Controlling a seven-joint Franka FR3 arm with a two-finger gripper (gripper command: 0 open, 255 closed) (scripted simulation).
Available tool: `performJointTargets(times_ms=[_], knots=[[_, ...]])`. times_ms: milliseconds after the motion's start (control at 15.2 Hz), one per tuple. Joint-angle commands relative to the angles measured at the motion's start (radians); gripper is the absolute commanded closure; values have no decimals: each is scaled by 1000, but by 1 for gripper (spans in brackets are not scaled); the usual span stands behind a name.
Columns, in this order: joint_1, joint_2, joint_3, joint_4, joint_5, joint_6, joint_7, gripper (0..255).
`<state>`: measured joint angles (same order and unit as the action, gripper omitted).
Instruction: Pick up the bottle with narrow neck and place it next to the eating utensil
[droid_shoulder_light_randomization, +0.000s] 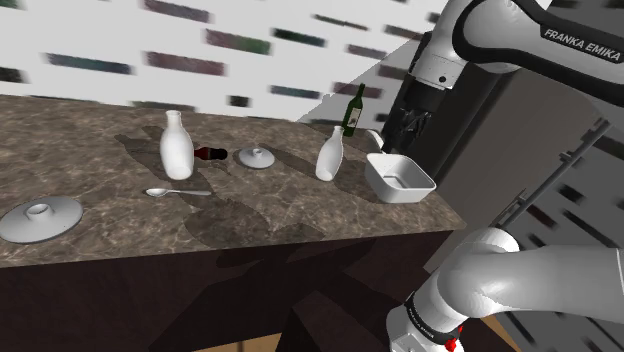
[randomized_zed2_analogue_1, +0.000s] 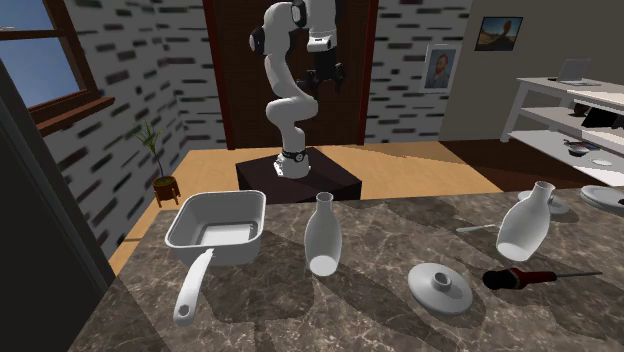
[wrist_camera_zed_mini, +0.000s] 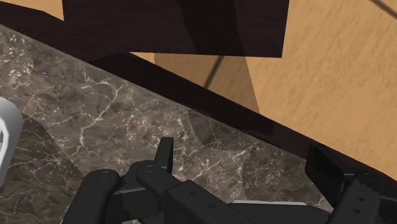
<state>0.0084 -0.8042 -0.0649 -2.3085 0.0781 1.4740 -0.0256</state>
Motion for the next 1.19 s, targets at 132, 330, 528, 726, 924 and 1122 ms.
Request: performJointTargets(times_ms=[132,330,528,726,924,1122], knots=[[-5,60,-18,12,-16,47,-22,0],[-11,155,-44,40,-37,113,-55,0],[-16,255,-70,79,-51,174,-86,0],[-21,358,-96,129,-60,227,-116,0],[-25,464,-120,190,-63,271,-147,0],[-29,573,-144,263,-59,307,-178,0]])
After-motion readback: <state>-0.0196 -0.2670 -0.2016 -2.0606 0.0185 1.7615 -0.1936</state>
